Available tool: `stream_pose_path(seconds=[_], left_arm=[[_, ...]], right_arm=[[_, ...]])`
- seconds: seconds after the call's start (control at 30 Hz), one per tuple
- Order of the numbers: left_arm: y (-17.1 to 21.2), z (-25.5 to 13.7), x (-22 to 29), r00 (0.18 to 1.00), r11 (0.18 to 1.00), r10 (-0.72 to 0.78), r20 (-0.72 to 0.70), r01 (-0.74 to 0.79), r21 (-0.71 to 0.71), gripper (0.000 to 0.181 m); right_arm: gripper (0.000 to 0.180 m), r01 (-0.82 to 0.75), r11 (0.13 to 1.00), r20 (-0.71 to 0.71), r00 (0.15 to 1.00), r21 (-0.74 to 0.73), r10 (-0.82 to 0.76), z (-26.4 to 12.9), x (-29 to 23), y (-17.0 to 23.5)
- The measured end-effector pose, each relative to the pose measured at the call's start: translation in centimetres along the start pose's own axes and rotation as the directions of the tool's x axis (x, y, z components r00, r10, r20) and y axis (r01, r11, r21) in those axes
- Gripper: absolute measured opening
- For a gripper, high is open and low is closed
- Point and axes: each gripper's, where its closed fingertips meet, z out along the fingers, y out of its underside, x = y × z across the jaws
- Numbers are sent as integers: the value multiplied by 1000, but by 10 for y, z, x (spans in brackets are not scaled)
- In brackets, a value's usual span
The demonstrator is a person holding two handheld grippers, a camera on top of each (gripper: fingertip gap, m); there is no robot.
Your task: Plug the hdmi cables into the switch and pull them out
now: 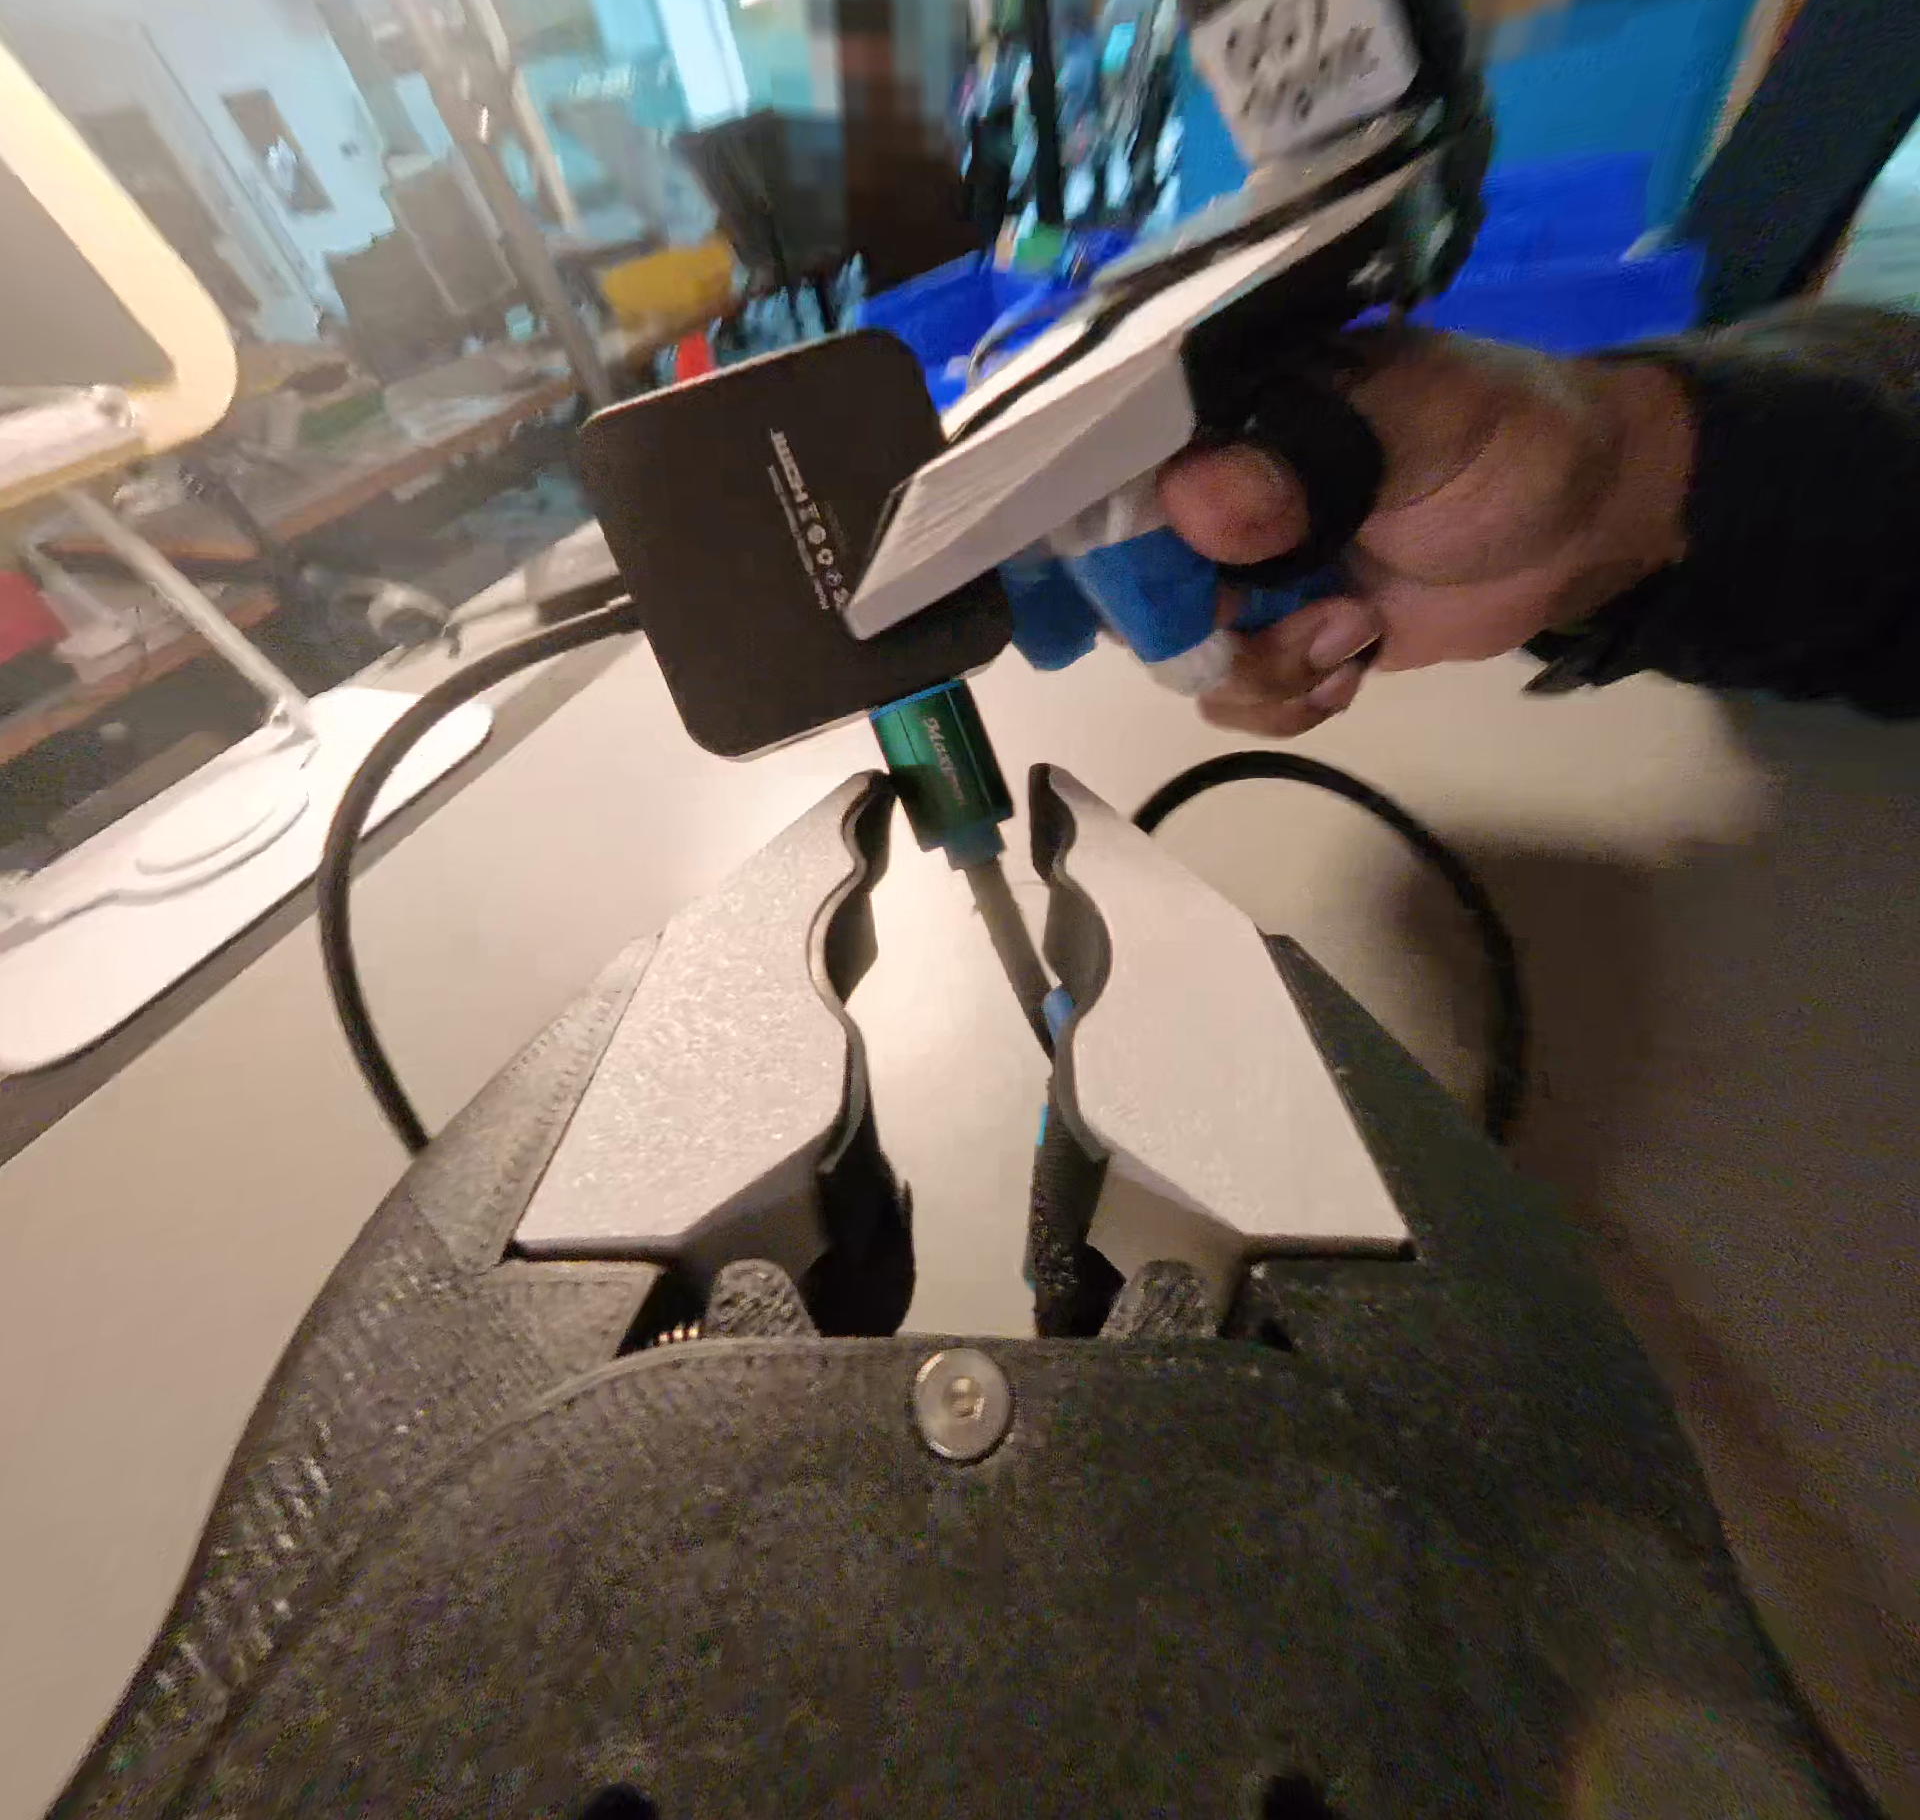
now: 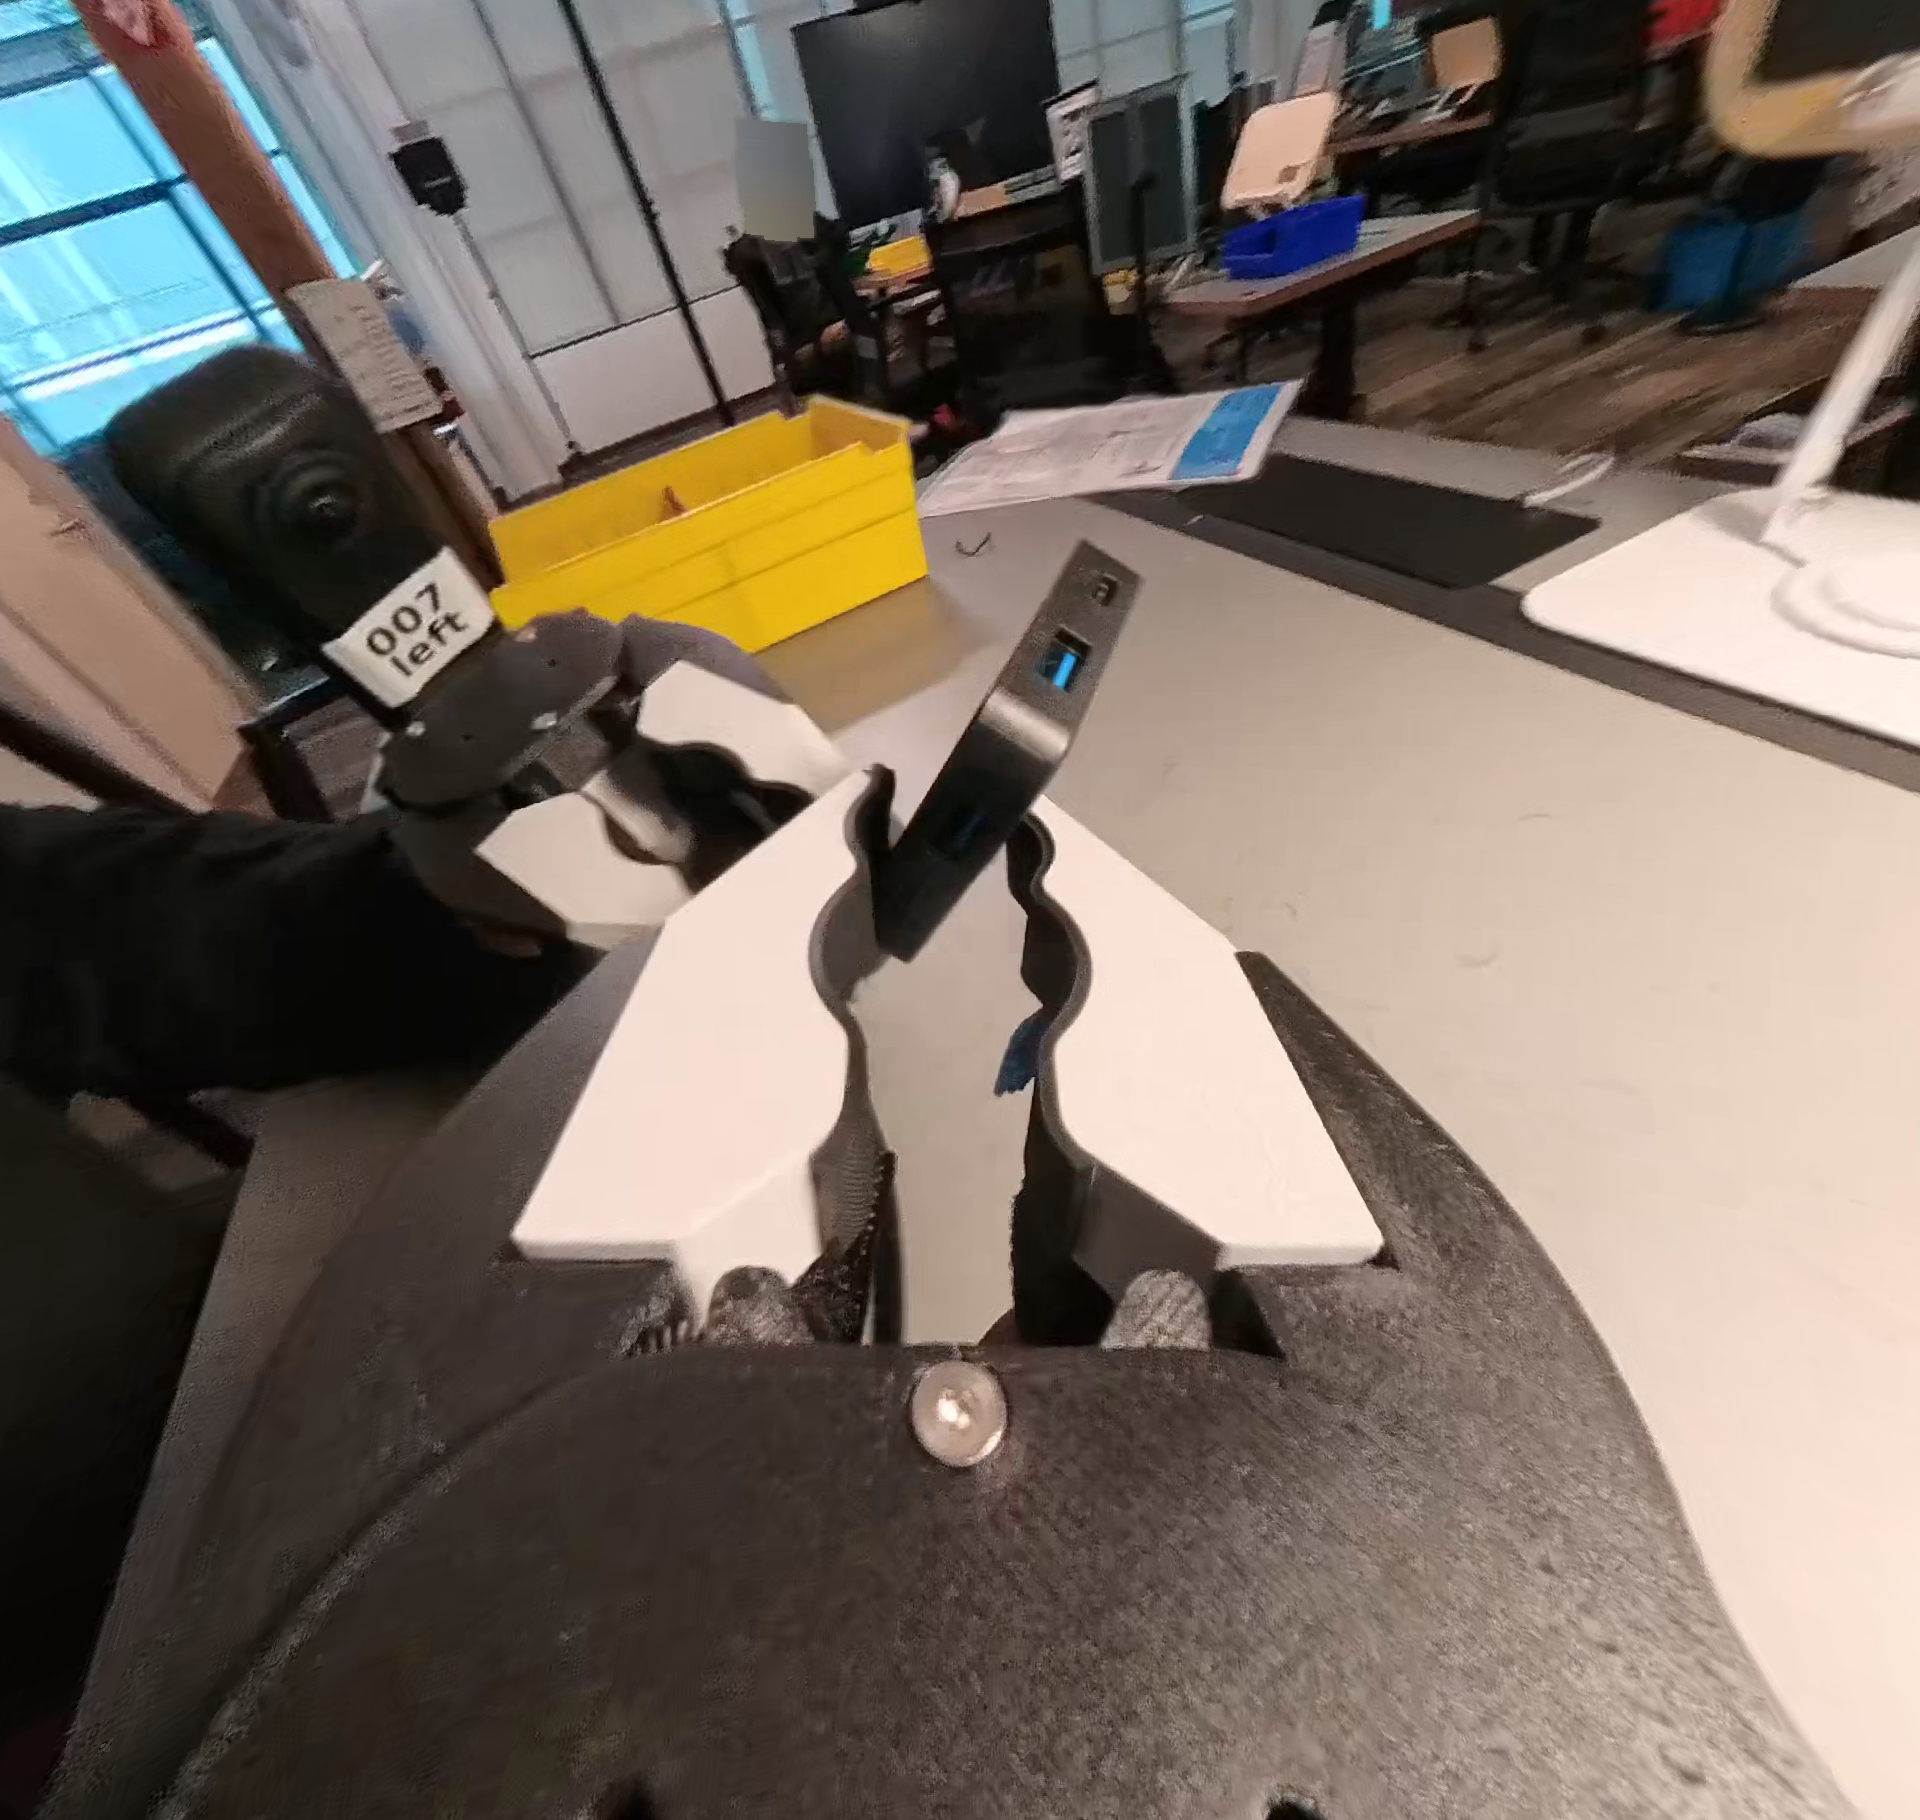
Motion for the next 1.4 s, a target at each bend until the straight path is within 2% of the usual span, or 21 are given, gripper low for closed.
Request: stream_pose_path(seconds=[0.1, 0.2, 0.3, 0.37, 0.43, 0.5, 0.6, 0.67, 0.73, 0.8, 0.87, 0.93, 1.07, 1.1, 1.17, 1.23, 1.33, 1.4], left_arm=[[-32, -13, 6, 996, 980, -65, -68, 77, 184, 39], [-49, -24, 4, 989, 949, -118, -92, 139, 281, 43], [-44, -22, 2, 986, 955, -142, -90, 160, 251, 43], [-38, -18, 4, 988, 965, -132, -80, 146, 219, 42], [-33, -14, 7, 991, 974, -113, -77, 126, 188, 42], [-29, -10, 10, 993, 980, -95, -76, 107, 168, 41], [-25, -6, 16, 994, 985, -78, -82, 89, 145, 41], [-22, -3, 19, 994, 988, -69, -88, 80, 132, 40], [-18, -1, 22, 994, 990, -64, -92, 75, 121, 40], [-14, 1, 23, 994, 991, -61, -93, 71, 110, 40], [-12, 2, 24, 994, 992, -59, -95, 69, 104, 40], [-9, 3, 24, 994, 993, -59, -96, 68, 95, 39], [-4, 6, 26, 993, 995, -59, -107, 67, 72, 39], [-3, 6, 28, 992, 996, -56, -111, 64, 68, 39], [-1, 7, 29, 992, 997, -51, -117, 58, 59, 40], [1, 8, 29, 992, 998, -44, -116, 50, 49, 40], [3, 8, 27, 993, 998, -47, -109, 51, 35, 40], [5, 8, 24, 993, 998, -57, -103, 59, 19, 42]], right_arm=[[16, 13, 998, -70, 998, 63, -8, -30, 2, -32], [14, 96, 990, -175, 982, 106, -77, -79, 2, -78], [14, 195, 973, -319, 936, 125, -147, -147, 6, -129], [13, 247, 961, -452, 876, 121, -169, -202, 18, -156], [14, 298, 952, -609, 768, 66, -197, -258, 38, -170], [13, 328, 943, -748, 613, -54, -256, -309, 63, -168], [13, 286, 916, -863, 343, -280, -370, -368, 107, -136], [14, 186, 906, -863, 281, -379, -419, -384, 137, -97], [14, 78, 903, -854, 299, -422, -425, -389, 163, -54], [14, -28, 902, -849, 353, -430, -394, -388, 183, -13], [16, -63, 909, -848, 392, -412, -357, -386, 197, 9], [17, -95, 911, -851, 406, -401, -332, -387, 204, 13], [20, -191, 843, -797, 481, -502, -366, -380, 211, 31], [26, -208, 836, -790, 500, -508, -355, -378, 210, 33], [58, -223, 844, -797, 509, -487, -325, -379, 205, 25], [74, -191, 873, -806, 509, -448, -303, -381, 191, 6], [87, -143, 896, -802, 520, -420, -293, -378, 159, -10], [91, -120, 917, -789, 559, -381, -255, -364, 131, -7]])
